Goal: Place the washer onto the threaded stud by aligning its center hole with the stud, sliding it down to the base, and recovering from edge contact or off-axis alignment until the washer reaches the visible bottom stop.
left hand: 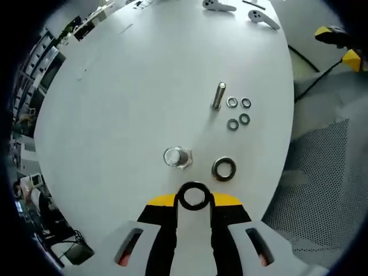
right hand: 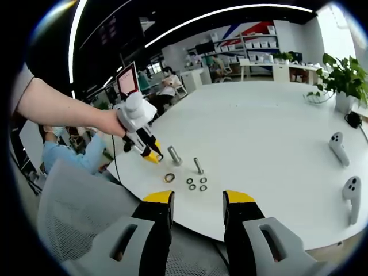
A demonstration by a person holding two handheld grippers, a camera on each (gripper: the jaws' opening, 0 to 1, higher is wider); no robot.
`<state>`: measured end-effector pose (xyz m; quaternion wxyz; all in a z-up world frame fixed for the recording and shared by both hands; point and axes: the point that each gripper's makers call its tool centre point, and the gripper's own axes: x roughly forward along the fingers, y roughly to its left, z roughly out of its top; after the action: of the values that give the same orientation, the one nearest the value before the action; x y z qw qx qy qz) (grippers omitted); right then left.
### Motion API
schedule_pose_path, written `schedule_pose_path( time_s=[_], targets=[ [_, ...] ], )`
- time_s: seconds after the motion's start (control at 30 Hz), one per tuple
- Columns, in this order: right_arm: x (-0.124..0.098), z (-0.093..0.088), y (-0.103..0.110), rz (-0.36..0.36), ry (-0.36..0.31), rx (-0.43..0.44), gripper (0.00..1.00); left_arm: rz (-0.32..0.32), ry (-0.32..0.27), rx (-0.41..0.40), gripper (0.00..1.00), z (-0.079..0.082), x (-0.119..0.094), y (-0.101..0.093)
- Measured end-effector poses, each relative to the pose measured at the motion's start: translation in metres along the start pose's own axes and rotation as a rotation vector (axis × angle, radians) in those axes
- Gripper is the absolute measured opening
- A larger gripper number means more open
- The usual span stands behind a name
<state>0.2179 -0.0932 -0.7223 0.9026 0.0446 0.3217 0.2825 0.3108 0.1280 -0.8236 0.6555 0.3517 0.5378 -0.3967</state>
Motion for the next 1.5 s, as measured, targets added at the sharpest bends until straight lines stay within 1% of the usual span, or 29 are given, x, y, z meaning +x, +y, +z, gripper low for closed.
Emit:
schedule_pose_path(
  time_s=[0.23, 0.53, 0.73, 0.83, 1.07, 1.33, 1.5],
  targets=[
    [0.0, 0.0, 0.001, 0.002, 0.001, -0.002, 0.36, 0.005, -0.014, 0.031, 0.19, 0.011, -0.013, 0.004],
    [0.0, 0.0, 0.001, 0.003, -0.002, -0.001, 0.36, 0.01, -0.024, 0.073, 0.19, 0.025, -0.023, 0.007],
    [0.0, 0.0, 0.001, 0.002, -0.002, -0.001, 0.36, 0.017, -0.024, 0.08, 0.19, 0.033, -0.02, 0.015],
    [0.0, 0.0, 0.001, 0.002, -0.001, -0.001, 0.36, 0.018, -0.021, 0.077, 0.19, 0.035, -0.017, 0.017],
    [0.0, 0.0, 0.001, 0.002, 0.0, -0.002, 0.36, 0.011, -0.016, 0.088, 0.19, 0.04, -0.013, 0.017],
    [0.0, 0.0, 0.0, -0.001, -0.002, 0.002, 0.36, 0.005, -0.007, 0.098, 0.19, 0.042, -0.008, 0.018],
    [0.0, 0.0, -0.001, -0.002, -0.001, 0.003, 0.36, 0.002, 0.003, 0.111, 0.19, 0.041, -0.002, 0.018]
  ],
)
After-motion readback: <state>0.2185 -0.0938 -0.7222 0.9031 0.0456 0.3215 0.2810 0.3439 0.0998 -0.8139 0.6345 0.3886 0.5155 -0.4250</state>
